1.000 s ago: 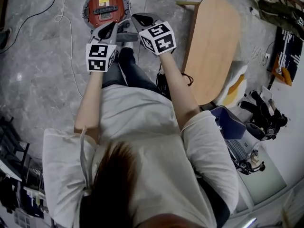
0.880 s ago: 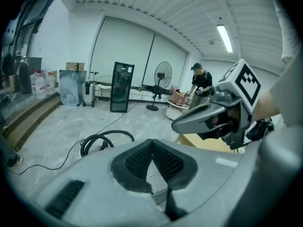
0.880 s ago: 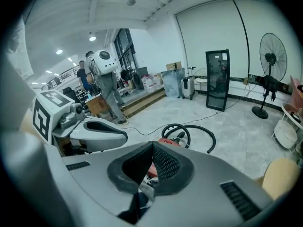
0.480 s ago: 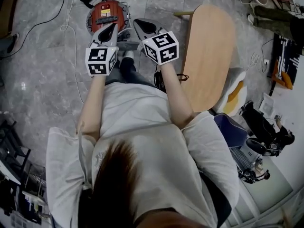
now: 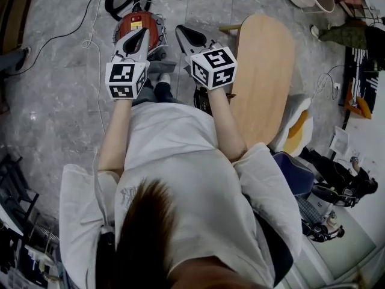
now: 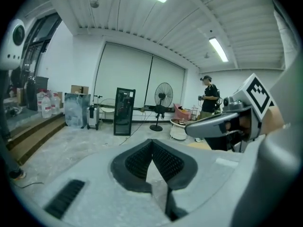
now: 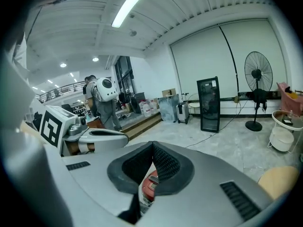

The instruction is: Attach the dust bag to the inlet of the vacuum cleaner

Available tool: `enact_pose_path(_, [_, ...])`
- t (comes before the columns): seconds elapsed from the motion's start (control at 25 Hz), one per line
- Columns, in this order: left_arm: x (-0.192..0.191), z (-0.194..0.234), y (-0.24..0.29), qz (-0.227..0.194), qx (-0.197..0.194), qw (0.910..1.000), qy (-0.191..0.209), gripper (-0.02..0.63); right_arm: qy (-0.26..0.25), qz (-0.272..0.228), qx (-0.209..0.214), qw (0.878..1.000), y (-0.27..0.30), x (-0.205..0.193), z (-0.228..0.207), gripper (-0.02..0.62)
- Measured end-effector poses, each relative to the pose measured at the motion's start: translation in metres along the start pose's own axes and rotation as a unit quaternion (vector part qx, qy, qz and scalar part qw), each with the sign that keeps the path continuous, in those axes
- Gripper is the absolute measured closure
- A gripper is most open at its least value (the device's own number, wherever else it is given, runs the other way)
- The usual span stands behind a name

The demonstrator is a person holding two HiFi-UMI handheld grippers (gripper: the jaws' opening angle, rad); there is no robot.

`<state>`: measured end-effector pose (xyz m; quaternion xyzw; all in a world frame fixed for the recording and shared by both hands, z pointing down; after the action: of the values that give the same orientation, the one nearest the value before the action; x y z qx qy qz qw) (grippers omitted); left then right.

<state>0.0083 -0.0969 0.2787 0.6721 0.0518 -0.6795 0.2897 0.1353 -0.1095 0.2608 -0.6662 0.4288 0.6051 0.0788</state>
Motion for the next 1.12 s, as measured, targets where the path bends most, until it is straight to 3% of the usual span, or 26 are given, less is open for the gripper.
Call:
enact_pose_path(0.28, [0.021, 0.008, -0.027, -0.021, 0.017, 0.9995, 0.018, 0.588, -0.004, -0.043, 0.004, 0.999, -0.023, 0.022, 0.015, 0.594])
enact_pose_path(0.56, [0.052, -0.005, -0.048, -0.059, 0.001, 0.9976, 0.037, 0.588, -0.013, -0.092, 0.012, 0.996, -0.051, 0.043, 0.025, 0.594])
enact_pose_path(0.88, [0.077, -0.025, -0.063, -0.097, -0.018, 0.9919, 0.08, 0.588, -0.012, -0.119, 0.004, 0.993, -0.077, 0.039, 0.026, 0.594])
enact_pose_path(1.12, [0.083, -0.033, -0.072, -0.119, -0.02, 0.9886, 0.09, 0.588, -0.028, -0.131, -0.001, 0.991, -0.088, 0.039, 0.026, 0.594])
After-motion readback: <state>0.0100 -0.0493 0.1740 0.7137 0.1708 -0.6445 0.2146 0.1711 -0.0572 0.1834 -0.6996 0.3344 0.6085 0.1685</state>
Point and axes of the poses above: the fingertips, and each gripper's own axes: y forward along the fingers, z to its left, x out of its top, the point moved 4 cm from there along -y, backward along the fingers, and after that the axes turned 4 degrees about y, right-handed, at the moved point
